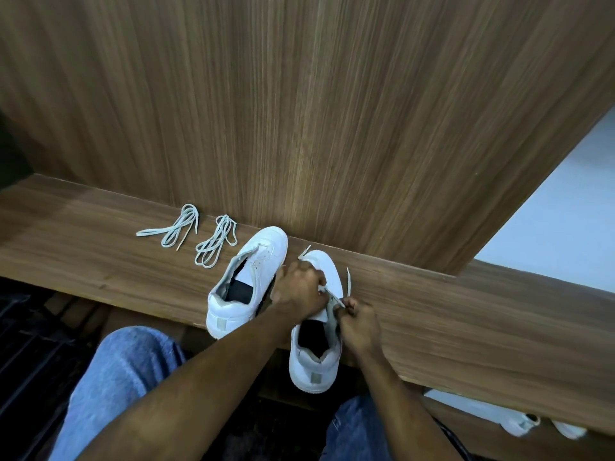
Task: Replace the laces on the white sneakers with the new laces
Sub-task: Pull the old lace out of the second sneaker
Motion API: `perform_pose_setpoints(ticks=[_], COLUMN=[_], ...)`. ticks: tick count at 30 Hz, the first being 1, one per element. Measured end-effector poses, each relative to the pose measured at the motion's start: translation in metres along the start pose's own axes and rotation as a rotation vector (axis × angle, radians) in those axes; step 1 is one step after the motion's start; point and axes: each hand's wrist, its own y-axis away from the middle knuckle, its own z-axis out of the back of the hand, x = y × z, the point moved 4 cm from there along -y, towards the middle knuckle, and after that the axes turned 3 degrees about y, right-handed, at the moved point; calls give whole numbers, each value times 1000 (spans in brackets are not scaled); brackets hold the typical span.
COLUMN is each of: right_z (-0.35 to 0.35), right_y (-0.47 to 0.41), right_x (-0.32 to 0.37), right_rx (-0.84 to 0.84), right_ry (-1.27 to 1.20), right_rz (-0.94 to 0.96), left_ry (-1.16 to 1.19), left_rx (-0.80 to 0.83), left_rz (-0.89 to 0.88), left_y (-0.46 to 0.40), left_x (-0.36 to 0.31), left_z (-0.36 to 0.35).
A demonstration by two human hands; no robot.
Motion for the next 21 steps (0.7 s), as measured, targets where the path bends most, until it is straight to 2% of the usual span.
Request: perform_pose_setpoints(ticks=[1,4,6,7,8,11,12,14,16,19,21], right_z=[0,-1,-2,-2,-1,-2,-2,-4,-4,-2,0], right_y=[1,3,3,3,3,3,3,3,3,3,4], right_x=[1,1,0,0,0,0,0,-1,-1,3,4], right_rx=[0,2,4,4,4,7,9,8,5,7,3], right_ry=[-2,3,-3,-6,-5,11,6,-15,-14,15,28], right_rz=[-2,-18,-14,-11,-13,-27,-30,-46,-57,-36,-29], left_ry=[-77,-256,-273,-198,-39,777,964,1055,936,603,289], left_rx=[33,-32,-68,-110,-194,-514,-619,-737,-632,-197,46], left_rz=[-4,-3,-17,6,67,342,389,386,316,196,104], left_y=[2,5,5,4,4,0,-1,-6,-12,-16,-9], left_x=[-1,-2,-1,1,3,19,22,26,26,17,8], left_z=[-7,-8,-3,2,12,40,49,67,73,50,26])
